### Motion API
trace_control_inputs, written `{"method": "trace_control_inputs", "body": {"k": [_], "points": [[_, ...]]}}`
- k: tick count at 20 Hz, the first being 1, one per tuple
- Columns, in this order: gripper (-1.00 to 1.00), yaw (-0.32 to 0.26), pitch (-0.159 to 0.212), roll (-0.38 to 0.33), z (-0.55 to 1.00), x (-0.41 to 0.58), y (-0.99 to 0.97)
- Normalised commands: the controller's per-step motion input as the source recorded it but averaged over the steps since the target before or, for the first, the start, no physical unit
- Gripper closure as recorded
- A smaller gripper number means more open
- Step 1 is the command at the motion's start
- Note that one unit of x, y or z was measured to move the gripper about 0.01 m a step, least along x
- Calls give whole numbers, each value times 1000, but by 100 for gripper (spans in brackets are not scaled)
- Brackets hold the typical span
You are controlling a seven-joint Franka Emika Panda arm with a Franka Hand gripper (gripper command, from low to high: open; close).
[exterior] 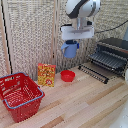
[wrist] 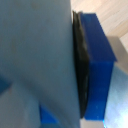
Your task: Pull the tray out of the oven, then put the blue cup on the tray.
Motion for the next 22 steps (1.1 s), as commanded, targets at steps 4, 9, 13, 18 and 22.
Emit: {"method": "trace_control_inputs", "body": {"k": [4,9,13,18,22], "points": [[100,-147,2,0,261,213,-748],[100,-164,1,0,231,86,-738],[100,-185,2,0,226,58,-691],[100,-179,23,0,267,31,-712],[100,-180,54,0,204,0,-723]]}}
